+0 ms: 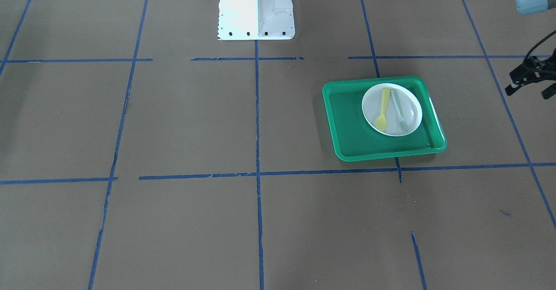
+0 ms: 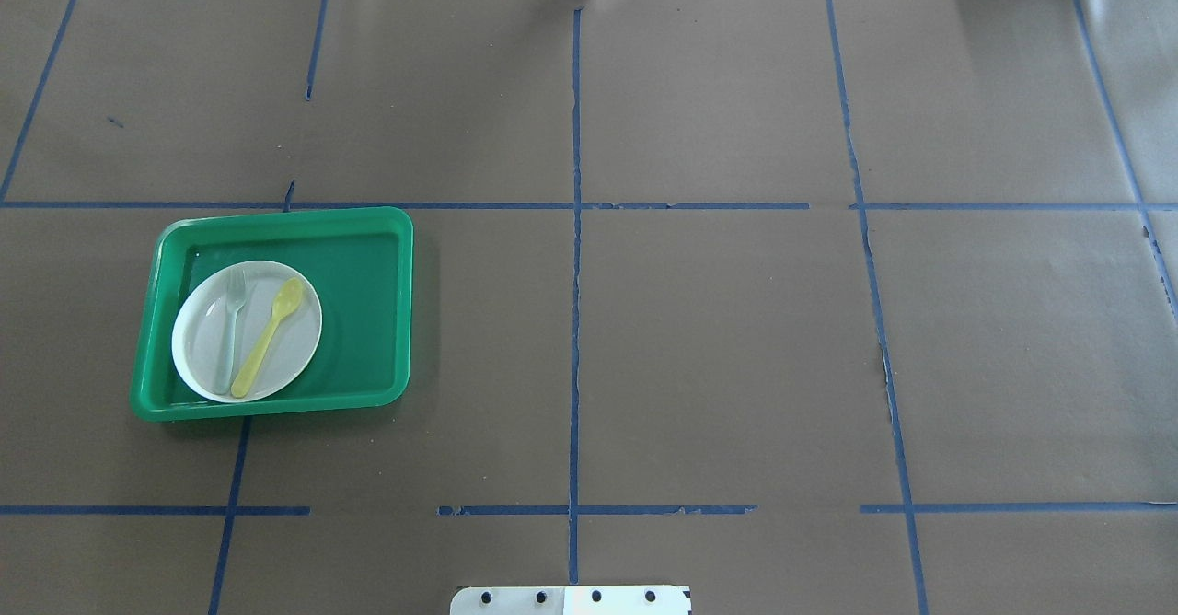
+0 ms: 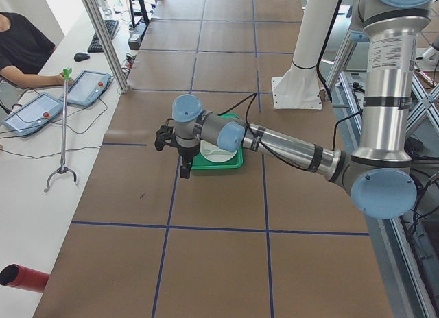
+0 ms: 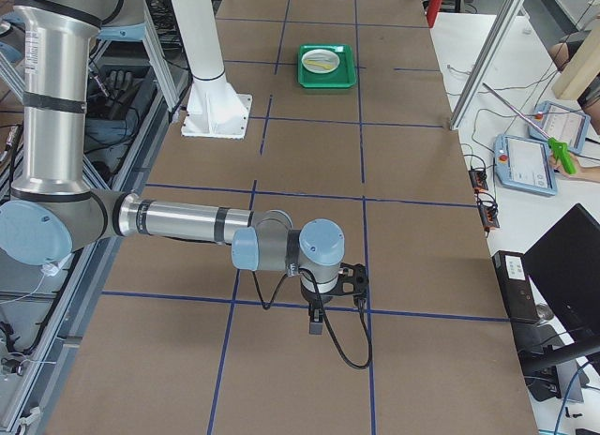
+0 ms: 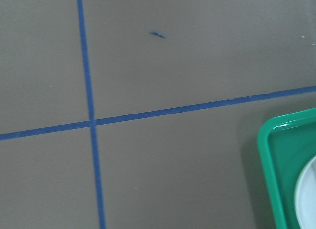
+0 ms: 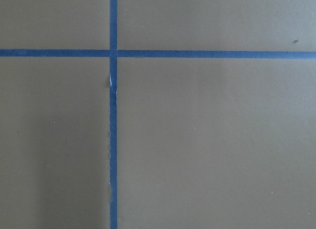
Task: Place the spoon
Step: 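Move the left gripper over the plate toward the yellow spoon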
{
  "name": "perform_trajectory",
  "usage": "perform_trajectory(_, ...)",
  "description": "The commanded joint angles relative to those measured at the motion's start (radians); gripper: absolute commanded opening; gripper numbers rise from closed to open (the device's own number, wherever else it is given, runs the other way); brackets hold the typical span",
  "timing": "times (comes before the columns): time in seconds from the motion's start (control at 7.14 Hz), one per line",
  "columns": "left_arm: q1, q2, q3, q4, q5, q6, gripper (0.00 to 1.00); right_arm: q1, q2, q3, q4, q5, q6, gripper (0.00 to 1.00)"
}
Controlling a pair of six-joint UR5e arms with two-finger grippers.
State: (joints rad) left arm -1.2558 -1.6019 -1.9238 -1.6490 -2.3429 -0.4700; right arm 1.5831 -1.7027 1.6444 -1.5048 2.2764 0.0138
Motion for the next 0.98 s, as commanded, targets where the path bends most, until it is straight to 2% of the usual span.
perform_trajectory(0.0, 0.163, -0.083, -0.038, 0.0, 0.049, -0.244, 1.0, 0.0, 0.0, 0.0, 0.0, 0.0, -0.002, 1.0)
perform_trajectory(0.28, 0.338, -0.148, -0.034, 0.0, 0.153, -0.442, 1.0, 0.0, 0.0, 0.0, 0.0, 0.0, 0.0, 1.0)
perform_trajectory(0.42, 0.413, -0.186, 0.01, -0.018, 0.203, -0.522, 1.0, 0.0, 0.0, 0.0, 0.0, 0.0, 0.0, 1.0)
perform_trajectory(0.56, 0.452, -0.2, 0.063, -0.097, 0.232, -0.579, 0.99, 0.0, 0.0, 0.0, 0.0, 0.0, -0.002, 1.0)
perform_trajectory(0.7, 0.47, -0.199, 0.121, -0.206, 0.235, -0.602, 0.94, 0.0, 0.0, 0.0, 0.0, 0.0, 0.0, 1.0)
perform_trajectory(0.84, 0.493, -0.193, 0.149, -0.248, 0.246, -0.604, 0.92, 0.0, 0.0, 0.0, 0.002, 0.0, 0.0, 1.0)
